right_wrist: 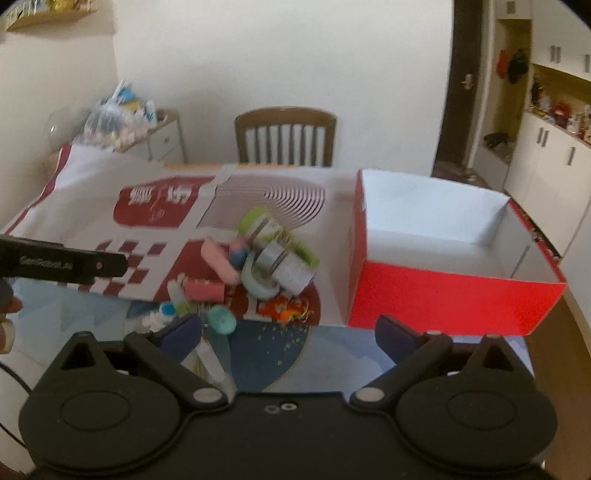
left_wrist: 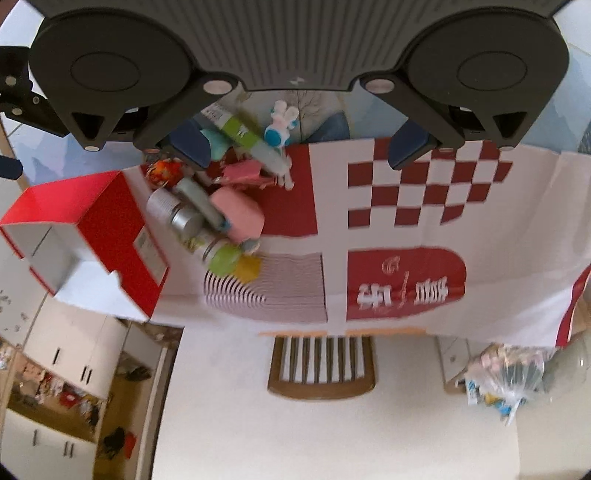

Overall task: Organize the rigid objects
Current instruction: 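Reach the left tool to the rabbit figurine while the right tool reaches the glue stick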

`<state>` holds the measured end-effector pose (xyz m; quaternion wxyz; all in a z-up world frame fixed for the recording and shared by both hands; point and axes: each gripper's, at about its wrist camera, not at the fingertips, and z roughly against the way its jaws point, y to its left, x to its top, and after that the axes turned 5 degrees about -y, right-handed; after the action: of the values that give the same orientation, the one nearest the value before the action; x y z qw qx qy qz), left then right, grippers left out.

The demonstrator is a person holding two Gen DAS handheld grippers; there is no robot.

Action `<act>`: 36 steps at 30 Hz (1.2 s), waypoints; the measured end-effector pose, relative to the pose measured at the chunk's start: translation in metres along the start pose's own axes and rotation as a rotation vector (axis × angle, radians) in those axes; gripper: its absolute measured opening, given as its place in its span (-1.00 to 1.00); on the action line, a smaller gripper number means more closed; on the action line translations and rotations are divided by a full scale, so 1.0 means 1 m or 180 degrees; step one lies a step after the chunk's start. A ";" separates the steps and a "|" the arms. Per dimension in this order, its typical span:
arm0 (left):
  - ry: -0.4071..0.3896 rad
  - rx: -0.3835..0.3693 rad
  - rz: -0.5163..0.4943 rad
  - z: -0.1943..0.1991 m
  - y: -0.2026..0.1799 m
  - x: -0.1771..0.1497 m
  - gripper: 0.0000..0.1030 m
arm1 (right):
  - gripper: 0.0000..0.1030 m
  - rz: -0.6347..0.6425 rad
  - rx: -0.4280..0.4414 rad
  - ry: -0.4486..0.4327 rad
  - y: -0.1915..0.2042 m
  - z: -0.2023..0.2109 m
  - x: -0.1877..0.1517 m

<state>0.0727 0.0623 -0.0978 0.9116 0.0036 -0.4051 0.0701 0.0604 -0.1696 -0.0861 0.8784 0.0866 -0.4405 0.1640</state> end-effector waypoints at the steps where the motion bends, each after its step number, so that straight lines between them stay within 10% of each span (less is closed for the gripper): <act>1: 0.0049 -0.0004 0.0007 -0.005 -0.001 -0.001 0.99 | 0.95 0.0035 0.0021 0.0021 0.000 -0.004 -0.001; 25: 0.0510 -0.0029 -0.0033 -0.074 0.006 -0.034 0.56 | 0.58 0.0670 0.0805 0.0570 0.031 -0.074 -0.021; 36: 0.0480 -0.0144 -0.0413 -0.091 -0.002 -0.041 0.07 | -0.19 0.0873 0.0898 0.0725 0.053 -0.107 -0.026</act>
<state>0.1136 0.0606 -0.1890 0.9419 0.0040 -0.3358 0.0018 0.1063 -0.0945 -0.1703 0.8711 0.1287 -0.3189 0.3506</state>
